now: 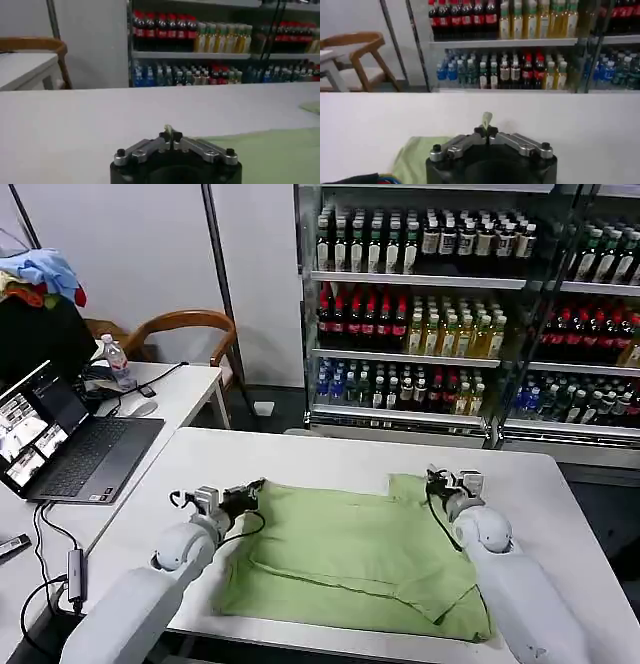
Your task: Fold and organize the clothes.
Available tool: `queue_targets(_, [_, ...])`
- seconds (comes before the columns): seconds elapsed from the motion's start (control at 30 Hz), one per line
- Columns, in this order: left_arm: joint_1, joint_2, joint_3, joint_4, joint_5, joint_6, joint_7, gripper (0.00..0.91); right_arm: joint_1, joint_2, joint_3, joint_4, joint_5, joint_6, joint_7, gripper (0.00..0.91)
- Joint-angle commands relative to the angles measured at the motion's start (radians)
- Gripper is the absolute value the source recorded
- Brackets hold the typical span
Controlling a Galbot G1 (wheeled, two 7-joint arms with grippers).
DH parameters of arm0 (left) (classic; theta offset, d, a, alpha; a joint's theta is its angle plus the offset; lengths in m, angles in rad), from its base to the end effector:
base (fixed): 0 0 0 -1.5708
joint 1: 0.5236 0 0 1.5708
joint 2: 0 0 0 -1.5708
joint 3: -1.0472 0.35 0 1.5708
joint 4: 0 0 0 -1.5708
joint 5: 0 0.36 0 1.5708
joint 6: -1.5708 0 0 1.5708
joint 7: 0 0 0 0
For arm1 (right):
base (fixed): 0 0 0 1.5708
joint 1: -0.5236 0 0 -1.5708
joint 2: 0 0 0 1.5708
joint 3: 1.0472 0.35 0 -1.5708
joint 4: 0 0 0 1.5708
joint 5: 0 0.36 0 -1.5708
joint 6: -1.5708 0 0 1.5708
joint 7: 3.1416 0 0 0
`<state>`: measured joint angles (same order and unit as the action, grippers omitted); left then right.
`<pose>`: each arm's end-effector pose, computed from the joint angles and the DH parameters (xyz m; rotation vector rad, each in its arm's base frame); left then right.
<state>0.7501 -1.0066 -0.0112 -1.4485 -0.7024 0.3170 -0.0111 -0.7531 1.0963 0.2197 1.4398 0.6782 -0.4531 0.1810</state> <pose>0.4226 0.0626 -0.3167 -0.4766 -2.6827 -0.0094 0.4425 -0.0864 -0.2860 0.0833 -2.6997 -0.0866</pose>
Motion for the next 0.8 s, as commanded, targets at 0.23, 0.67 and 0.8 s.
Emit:
queue_targets(0.23, [0.311,0.040,-0.144,-0.272,0.008,-0.023,-0.002,0.040,-0.307,-0.073,0.115,0.348,0.012,0.007,0.002,0.000])
queue_targets(0.67, [0.448,0.070,-0.238,-0.391,0.012,-0.050,0.000,0.050,-0.501,-0.089,0.213,0.532,-0.003,0.001,0.012,0.000])
queue_targets(0.8, [0.455,0.072,-0.242,-0.390,0.013,-0.056,0.000,0.050,-0.562,-0.088,0.239,0.576,-0.012,0.002,0.013,0.000])
